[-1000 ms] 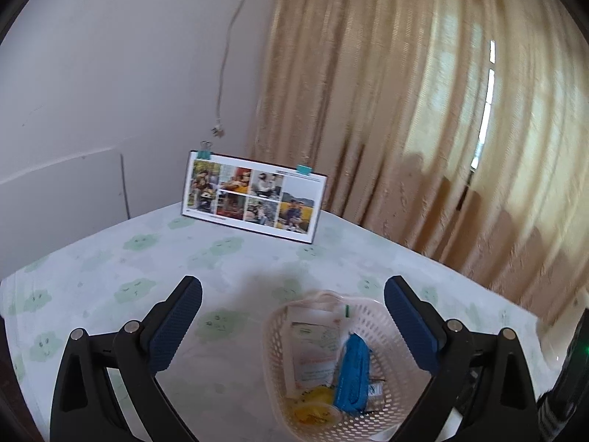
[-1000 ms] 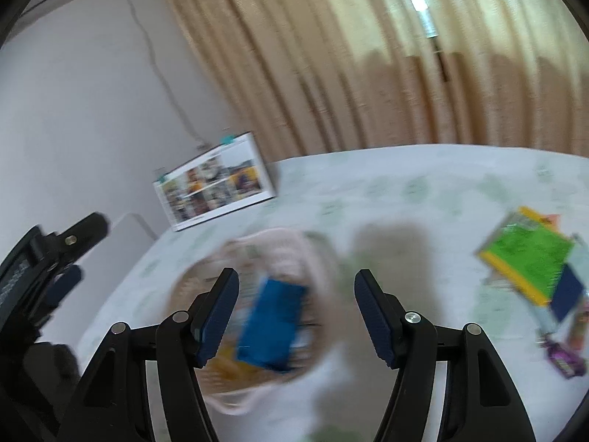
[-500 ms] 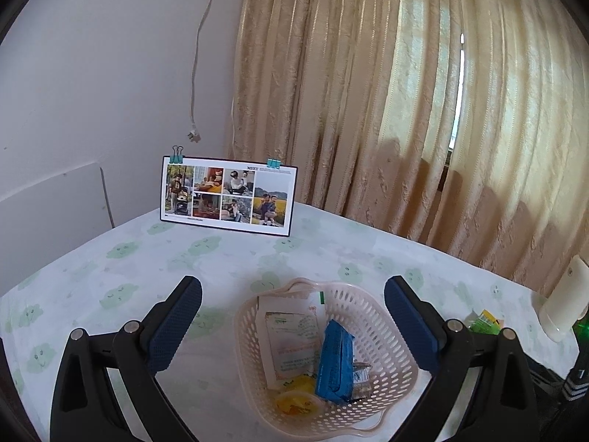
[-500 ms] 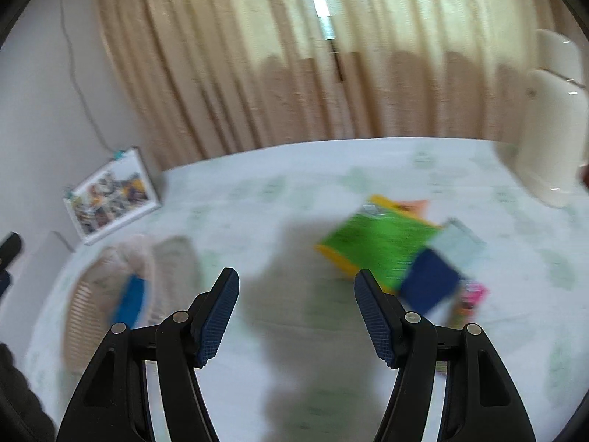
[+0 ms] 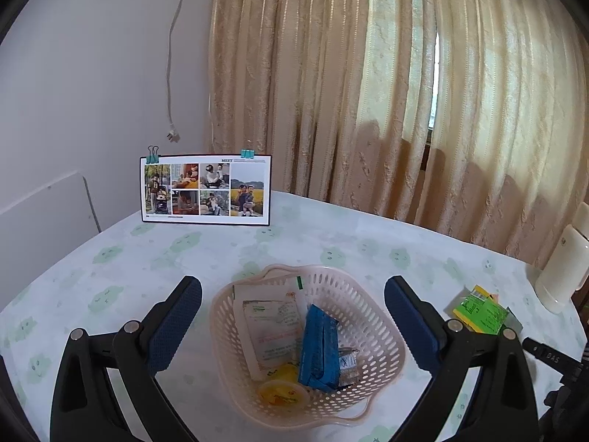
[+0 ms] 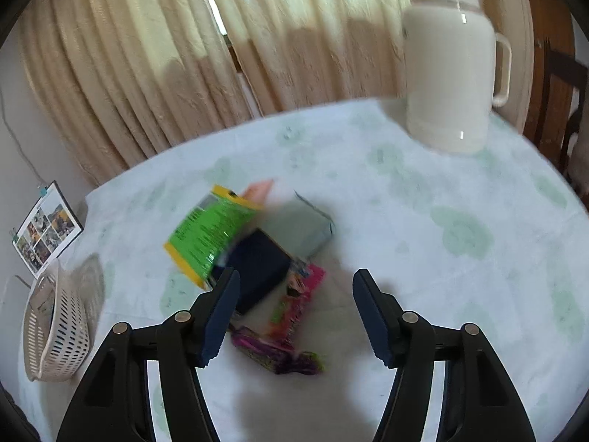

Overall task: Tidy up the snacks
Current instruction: 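Move the right gripper to the pink candy stick and grasp it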

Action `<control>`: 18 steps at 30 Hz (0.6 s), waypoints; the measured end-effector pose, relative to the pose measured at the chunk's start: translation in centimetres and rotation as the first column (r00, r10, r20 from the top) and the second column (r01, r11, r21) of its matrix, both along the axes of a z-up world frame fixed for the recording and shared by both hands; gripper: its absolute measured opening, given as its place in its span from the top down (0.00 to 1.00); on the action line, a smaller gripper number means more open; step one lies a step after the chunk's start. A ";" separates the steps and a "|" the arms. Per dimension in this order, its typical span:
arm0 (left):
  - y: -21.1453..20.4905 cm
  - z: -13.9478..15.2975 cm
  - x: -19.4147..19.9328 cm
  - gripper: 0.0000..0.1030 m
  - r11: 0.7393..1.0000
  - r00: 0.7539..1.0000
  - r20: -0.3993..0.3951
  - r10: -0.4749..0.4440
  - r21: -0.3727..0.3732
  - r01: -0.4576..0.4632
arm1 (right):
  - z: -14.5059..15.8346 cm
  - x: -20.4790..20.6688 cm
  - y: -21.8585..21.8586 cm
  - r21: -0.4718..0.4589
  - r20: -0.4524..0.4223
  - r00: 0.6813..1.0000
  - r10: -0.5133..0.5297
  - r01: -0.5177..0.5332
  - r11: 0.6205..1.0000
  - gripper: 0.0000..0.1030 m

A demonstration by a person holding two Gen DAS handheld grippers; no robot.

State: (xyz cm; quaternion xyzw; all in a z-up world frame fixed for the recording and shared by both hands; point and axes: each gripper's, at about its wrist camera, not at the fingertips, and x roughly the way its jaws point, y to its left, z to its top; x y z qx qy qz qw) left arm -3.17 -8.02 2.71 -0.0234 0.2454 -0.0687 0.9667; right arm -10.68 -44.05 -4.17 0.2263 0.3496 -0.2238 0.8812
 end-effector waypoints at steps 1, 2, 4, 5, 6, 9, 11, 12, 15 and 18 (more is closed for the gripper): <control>-0.1 0.0 0.0 0.04 1.000 1.000 0.001 -0.002 0.002 0.002 | -0.5 0.2 -0.1 0.020 -0.012 1.000 0.006 -0.006 1.000 0.47; -0.2 0.0 0.0 0.04 1.000 1.000 0.000 -0.004 0.003 0.004 | -1.0 0.4 -0.2 0.037 -0.023 1.000 0.014 -0.013 0.999 0.50; -0.3 -0.1 -0.1 0.04 1.000 1.000 -0.002 -0.009 0.005 0.009 | -1.8 0.8 -0.1 0.058 -0.044 0.999 0.023 -0.020 0.998 0.54; -0.3 -0.1 -0.1 0.04 1.000 1.000 -0.002 -0.011 0.005 0.011 | -2.1 1.0 -0.1 0.058 -0.053 0.998 0.028 -0.025 0.998 0.54; -0.4 -0.1 -0.1 0.04 1.000 1.000 -0.002 -0.014 0.007 0.014 | -2.4 1.3 0.2 0.049 -0.062 0.997 0.035 -0.032 0.998 0.55; -0.7 -0.2 -0.2 0.04 1.000 1.000 0.001 -0.022 0.018 0.022 | -2.8 1.9 0.9 0.001 -0.090 0.995 0.051 -0.052 0.999 0.62; -1.1 -0.4 -0.3 0.04 0.999 1.000 0.001 -0.027 0.029 0.027 | -2.9 2.1 1.3 -0.060 -0.121 0.992 0.044 -0.051 0.997 0.72; -1.2 -0.5 -0.3 0.04 0.999 1.000 0.000 -0.028 0.032 0.028 | -2.9 2.1 1.4 -0.072 -0.126 0.991 0.042 -0.051 0.996 0.72; -1.5 -0.7 -0.3 0.04 0.999 0.999 -0.002 -0.035 0.042 0.035 | -2.9 1.7 1.1 -0.063 -0.118 0.992 0.038 -0.045 0.997 0.78; -1.8 -0.7 -0.5 0.04 0.998 0.999 0.003 -0.052 0.038 0.052 | -2.6 1.2 0.5 -0.046 -0.096 0.995 0.028 -0.033 0.998 0.83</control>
